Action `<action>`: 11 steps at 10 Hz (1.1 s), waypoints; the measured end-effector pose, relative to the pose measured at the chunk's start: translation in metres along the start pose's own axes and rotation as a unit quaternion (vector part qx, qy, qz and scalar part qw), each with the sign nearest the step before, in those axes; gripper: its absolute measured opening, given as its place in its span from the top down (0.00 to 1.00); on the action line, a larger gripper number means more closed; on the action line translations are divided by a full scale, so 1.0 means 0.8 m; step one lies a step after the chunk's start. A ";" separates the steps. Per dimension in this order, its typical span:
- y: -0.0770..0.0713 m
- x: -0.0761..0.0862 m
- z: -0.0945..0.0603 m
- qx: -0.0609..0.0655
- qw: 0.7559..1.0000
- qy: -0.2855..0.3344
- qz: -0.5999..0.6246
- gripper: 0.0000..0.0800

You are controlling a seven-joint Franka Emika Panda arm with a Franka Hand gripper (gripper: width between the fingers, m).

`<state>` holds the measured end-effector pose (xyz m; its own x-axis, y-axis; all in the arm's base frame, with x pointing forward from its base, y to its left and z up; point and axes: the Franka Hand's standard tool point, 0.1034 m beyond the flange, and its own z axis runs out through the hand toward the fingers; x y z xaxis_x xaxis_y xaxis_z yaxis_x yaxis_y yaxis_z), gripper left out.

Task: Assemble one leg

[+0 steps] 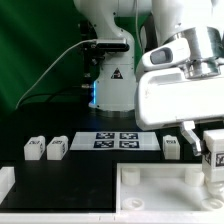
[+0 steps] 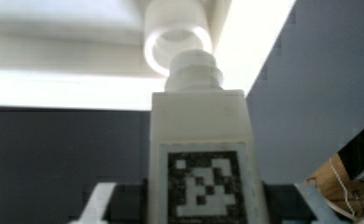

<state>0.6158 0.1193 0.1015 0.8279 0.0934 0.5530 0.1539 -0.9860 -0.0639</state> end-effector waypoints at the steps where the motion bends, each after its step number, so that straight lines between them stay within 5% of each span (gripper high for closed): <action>1: 0.001 -0.003 0.002 0.000 1.000 -0.002 0.000 0.64; 11: 0.007 -0.009 0.022 -0.002 1.000 -0.001 0.002 0.64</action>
Offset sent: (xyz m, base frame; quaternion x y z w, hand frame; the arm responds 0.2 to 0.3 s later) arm 0.0142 -0.0003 -0.0111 -0.0111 0.0069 0.0093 0.9999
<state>0.6203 0.1152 0.0828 0.8293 0.0895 0.5515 0.1480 -0.9870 -0.0624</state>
